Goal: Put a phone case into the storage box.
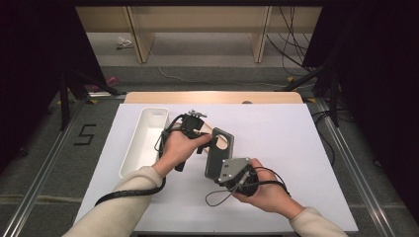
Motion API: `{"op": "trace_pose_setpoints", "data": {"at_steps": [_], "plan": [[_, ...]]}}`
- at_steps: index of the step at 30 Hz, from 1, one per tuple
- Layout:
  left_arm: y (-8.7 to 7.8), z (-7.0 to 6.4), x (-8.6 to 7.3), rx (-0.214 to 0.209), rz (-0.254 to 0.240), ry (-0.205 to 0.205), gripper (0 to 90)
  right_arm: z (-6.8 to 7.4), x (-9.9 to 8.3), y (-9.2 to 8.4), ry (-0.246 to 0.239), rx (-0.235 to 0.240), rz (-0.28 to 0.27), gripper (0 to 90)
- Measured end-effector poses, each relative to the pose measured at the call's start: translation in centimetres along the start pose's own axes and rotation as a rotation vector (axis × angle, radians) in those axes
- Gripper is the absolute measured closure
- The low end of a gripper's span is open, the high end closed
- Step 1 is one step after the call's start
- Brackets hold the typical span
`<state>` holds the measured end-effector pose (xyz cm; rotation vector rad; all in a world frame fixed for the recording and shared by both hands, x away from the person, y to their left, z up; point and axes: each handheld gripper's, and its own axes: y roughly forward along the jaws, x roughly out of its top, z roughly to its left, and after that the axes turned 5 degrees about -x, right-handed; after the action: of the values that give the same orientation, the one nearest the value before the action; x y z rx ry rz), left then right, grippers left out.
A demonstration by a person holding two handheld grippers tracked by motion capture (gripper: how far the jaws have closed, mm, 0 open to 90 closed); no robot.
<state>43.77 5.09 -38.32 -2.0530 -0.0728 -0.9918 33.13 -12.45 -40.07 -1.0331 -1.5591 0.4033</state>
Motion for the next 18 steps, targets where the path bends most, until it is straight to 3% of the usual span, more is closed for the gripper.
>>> {"op": "trace_pose_setpoints", "data": {"at_steps": [9,18], "plan": [[0.15,0.16,0.00,-0.019,0.010,-0.054,69.9,0.17,0.05,0.19,-0.022,0.003,0.014,89.2],[-0.20,-0.46,0.01,-0.072,-0.035,-0.092,78.2,0.51,0.12,0.88,-0.050,0.006,0.042,89.3]]}}
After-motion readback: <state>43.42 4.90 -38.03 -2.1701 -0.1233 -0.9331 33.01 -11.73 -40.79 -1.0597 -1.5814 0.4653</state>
